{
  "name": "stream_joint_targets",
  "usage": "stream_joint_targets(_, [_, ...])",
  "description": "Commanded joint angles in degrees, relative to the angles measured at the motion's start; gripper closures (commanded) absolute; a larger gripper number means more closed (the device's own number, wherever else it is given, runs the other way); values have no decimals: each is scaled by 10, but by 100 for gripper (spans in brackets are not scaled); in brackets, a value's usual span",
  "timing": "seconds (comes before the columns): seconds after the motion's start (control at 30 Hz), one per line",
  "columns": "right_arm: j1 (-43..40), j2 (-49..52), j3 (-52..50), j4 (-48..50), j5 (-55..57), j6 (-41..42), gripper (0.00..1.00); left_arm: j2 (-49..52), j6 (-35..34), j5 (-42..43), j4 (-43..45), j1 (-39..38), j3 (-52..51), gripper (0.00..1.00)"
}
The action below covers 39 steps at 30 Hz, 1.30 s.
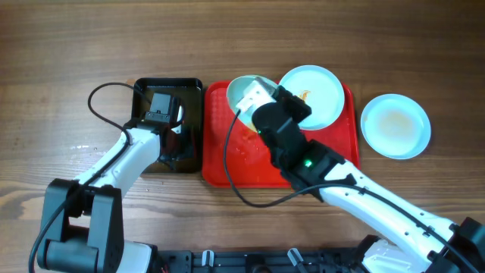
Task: Clean dirty plates on tray and stack at the side
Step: 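Lift the plate with the right gripper and stack it on the first plate, then move the right gripper back and grip the last plate's rim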
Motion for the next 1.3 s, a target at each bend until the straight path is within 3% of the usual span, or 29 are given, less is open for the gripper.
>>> stream_joint_targets(0.0, [20, -6, 12, 39, 31, -90, 96, -10, -3, -6, 2, 1, 7, 44])
stream_joint_targets(0.13, [22, -6, 12, 52, 41, -94, 96, -10, -3, -6, 2, 1, 7, 44])
stream_joint_targets(0.17, [18, -6, 12, 52, 41, -62, 96, -10, -3, -6, 2, 1, 7, 44])
stream_joint_targets(0.3, [-38, -5, 11, -14, 21, 202, 96, -10, -3, -6, 4, 1, 7, 44])
stream_joint_targets(0.43, [-197, -4, 11, -158, -136, 499, 96, -10, -3, -6, 4, 1, 7, 44])
stream_joint_targets(0.6, [-455, -4, 10, -209, -360, 643, 96, -10, -3, -6, 4, 1, 7, 44])
stream_joint_targets(0.73, [-639, 4, 5, -252, -399, 660, 96, -10, -3, -6, 4, 1, 7, 44])
stream_joint_targets(0.87, [-735, 7, -15, -264, -397, 660, 96, -10, -3, -6, 4, 1, 7, 45])
stream_joint_targets(1.0, [-763, 7, -17, -285, -391, 654, 95, -10, -3, -6, 4, 1, 7, 44])
stream_joint_targets(1.13, [-763, 7, -17, -290, -417, 653, 69, -10, -3, -6, 4, 1, 7, 45])
stream_joint_targets(1.27, [-744, 7, -17, -265, -649, 525, 60, -10, -3, -6, 4, 1, 7, 45])
